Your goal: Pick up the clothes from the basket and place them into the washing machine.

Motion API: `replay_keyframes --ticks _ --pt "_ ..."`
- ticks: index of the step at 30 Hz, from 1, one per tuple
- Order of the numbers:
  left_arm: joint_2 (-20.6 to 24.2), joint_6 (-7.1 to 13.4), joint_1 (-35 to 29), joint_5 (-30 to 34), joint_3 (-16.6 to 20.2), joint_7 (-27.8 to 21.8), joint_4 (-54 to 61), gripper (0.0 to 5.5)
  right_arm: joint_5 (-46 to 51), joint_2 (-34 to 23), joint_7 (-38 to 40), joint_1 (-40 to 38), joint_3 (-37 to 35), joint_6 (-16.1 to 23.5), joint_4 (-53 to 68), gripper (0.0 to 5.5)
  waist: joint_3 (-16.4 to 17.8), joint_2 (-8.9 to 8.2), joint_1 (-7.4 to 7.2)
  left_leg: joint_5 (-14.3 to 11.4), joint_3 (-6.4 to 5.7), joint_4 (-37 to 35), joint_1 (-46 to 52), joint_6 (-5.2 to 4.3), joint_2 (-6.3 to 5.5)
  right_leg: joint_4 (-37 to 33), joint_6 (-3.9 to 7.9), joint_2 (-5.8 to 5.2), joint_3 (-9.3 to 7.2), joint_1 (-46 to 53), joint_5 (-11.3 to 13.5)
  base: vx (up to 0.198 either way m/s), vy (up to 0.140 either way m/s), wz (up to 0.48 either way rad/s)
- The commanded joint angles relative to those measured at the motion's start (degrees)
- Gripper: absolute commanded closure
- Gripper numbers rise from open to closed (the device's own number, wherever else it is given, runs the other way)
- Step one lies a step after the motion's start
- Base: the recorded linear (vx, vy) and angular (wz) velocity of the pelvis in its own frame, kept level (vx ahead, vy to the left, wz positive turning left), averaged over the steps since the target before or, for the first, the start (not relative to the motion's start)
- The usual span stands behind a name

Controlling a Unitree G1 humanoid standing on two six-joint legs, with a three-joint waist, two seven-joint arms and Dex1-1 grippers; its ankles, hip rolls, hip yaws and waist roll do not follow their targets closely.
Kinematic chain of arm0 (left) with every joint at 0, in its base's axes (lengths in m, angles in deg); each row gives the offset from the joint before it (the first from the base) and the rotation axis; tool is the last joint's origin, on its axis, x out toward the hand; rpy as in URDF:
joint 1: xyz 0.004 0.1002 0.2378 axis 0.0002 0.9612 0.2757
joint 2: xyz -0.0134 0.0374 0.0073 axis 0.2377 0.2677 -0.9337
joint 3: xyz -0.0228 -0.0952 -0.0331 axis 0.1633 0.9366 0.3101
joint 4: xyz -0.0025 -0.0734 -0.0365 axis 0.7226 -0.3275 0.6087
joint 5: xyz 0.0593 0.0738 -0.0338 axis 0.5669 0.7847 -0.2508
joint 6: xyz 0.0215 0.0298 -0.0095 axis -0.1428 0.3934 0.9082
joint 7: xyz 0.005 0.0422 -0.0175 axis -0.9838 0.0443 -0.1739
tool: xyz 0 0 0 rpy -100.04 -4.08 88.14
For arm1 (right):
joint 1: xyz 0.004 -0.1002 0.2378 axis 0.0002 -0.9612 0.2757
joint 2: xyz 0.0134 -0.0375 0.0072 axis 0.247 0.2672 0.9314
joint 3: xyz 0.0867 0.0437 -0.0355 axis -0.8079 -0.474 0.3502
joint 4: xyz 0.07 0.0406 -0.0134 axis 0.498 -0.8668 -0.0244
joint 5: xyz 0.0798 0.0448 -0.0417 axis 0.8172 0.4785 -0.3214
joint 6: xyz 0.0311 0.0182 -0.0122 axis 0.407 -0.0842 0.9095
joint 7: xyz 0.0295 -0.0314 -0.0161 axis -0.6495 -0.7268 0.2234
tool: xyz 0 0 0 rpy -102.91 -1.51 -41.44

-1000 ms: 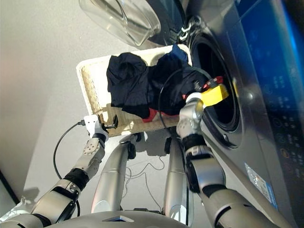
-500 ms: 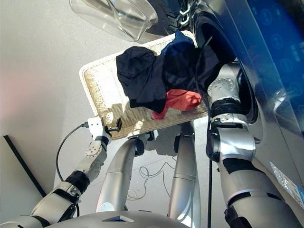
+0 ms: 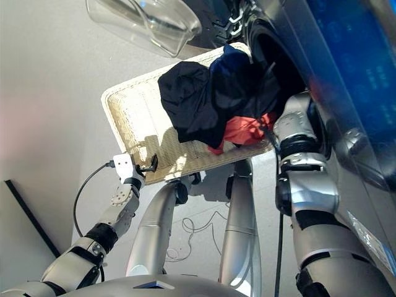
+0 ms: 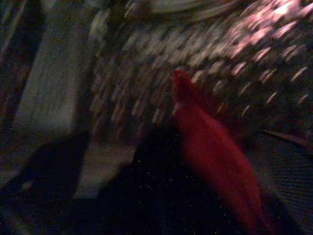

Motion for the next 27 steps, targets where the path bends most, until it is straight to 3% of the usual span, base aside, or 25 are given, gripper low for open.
replay_keyframes --ticks 1,9,14,18,24,27 --pt "2.1 2.6 0.6 -1.2 2.3 -0.5 0.2 0.00 -5.2 1.7 -3.9 -2.3 3.7 -0.9 3.8 0.00 -2.2 -1.64 0.21 2.6 -4.04 -8.1 2.4 -2.22 0.88 -1.6 2.35 0.63 -3.43 4.7 -5.5 0.000 0.000 0.000" --pt "2.5 2.6 -0.8 0.3 2.8 -0.9 -0.3 0.00 -11.6 5.6 -8.9 -8.5 12.9 -5.5 7.0 0.00 -1.4 -3.44 -0.13 5.8 -4.76 -12.3 5.1 -3.18 0.04 -6.2 2.86 -0.38 -5.59 8.9 -3.0 -0.002 -0.004 0.024" --pt "3.4 2.5 -3.8 1.6 1.6 -1.8 2.4 0.00 -20.6 4.2 -11.7 -12.9 19.4 -7.5 13.2 0.00 -1.0 -4.49 -0.53 7.4 -5.02 -15.0 6.2 -3.51 -0.55 -8.3 3.22 -0.99 -6.47 10.4 -1.9 0.000 0.000 0.000" --pt "2.9 2.4 -8.0 1.6 0.1 -2.3 3.4 0.00 -34.8 1.1 -11.3 -14.4 25.3 -9.5 18.9 0.00 -0.8 -5.29 -1.35 7.6 -4.83 -15.2 6.1 -3.27 -0.77 -9.1 3.30 -0.81 -6.22 10.7 -1.5 0.000 0.000 0.000" --pt "0.7 1.7 -12.7 1.9 -0.9 -1.1 2.2 0.00 -51.0 -0.5 -6.8 -17.3 26.8 -11.2 24.6 0.00 -1.2 -5.50 -2.79 6.5 -4.63 -13.5 4.4 -2.72 -0.67 -8.3 3.36 -0.74 -5.42 9.1 -1.7 0.006 0.019 -0.018" --pt "-0.2 1.4 -15.6 1.9 -1.8 -0.9 0.8 0.00 -57.2 -1.5 -5.1 -19.0 27.1 -11.2 27.4 0.00 -1.3 -5.67 -4.14 4.5 -4.23 -9.6 1.8 -2.22 0.14 -6.8 3.24 0.15 -4.24 6.7 -2.1 -0.004 0.042 -0.140"
